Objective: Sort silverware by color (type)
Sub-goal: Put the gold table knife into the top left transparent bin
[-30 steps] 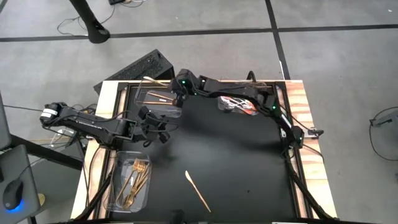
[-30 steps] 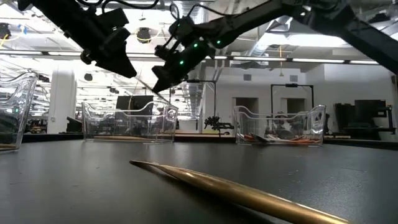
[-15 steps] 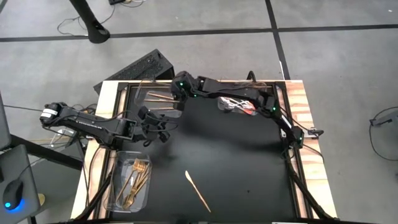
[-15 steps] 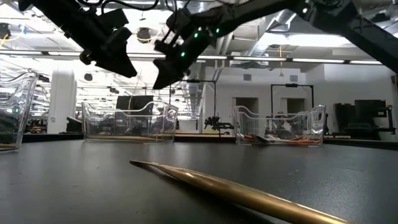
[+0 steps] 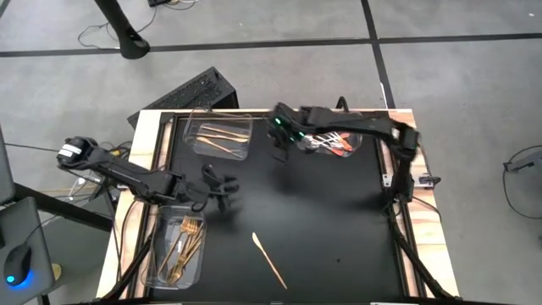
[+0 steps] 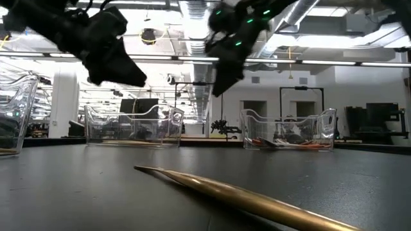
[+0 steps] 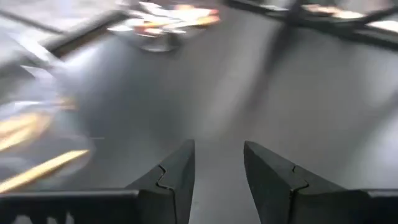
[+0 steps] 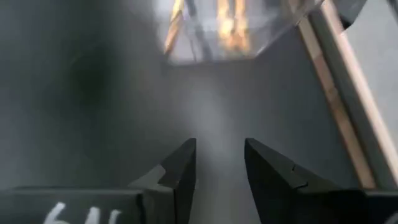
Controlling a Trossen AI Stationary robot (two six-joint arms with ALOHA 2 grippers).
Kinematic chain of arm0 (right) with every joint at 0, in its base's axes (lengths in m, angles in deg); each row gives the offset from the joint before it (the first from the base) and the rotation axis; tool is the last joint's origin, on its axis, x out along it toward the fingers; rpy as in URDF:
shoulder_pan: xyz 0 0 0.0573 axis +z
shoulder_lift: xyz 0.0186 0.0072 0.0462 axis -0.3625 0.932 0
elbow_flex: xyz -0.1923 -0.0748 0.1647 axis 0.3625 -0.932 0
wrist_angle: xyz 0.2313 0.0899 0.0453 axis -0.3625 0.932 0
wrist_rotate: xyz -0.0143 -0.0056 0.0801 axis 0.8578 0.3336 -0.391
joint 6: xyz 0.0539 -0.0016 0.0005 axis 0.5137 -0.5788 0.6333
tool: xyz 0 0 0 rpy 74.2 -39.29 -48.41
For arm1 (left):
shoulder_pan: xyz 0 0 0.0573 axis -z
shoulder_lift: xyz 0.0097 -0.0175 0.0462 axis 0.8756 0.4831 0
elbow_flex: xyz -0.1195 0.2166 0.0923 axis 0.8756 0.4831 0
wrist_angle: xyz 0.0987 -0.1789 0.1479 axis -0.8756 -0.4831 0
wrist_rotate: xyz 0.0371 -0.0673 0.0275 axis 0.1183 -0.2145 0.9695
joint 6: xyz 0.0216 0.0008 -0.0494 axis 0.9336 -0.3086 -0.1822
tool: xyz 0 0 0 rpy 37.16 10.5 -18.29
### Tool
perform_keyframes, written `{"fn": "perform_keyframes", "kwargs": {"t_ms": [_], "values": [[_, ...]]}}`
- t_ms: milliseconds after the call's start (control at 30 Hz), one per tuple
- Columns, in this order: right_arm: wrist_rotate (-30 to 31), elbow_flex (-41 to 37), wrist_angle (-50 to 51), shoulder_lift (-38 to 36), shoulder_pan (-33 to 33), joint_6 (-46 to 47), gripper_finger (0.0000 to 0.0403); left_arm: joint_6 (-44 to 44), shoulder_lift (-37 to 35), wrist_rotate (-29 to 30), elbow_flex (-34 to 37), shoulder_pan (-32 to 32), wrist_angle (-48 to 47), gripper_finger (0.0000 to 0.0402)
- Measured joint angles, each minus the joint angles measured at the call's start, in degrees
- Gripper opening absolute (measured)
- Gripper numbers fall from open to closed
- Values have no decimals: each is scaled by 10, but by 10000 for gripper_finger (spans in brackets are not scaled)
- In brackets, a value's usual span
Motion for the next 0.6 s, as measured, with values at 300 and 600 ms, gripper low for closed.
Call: {"fn": "perform_keyframes", "kwargs": {"t_ms": [300, 600], "values": [[21, -260, -134, -188, 126, 124, 137, 130, 161, -160, 52, 49, 313, 128], [89, -346, -196, -235, 282, 232, 134, 264, 401, -248, -124, 85, 300, 156]]}}
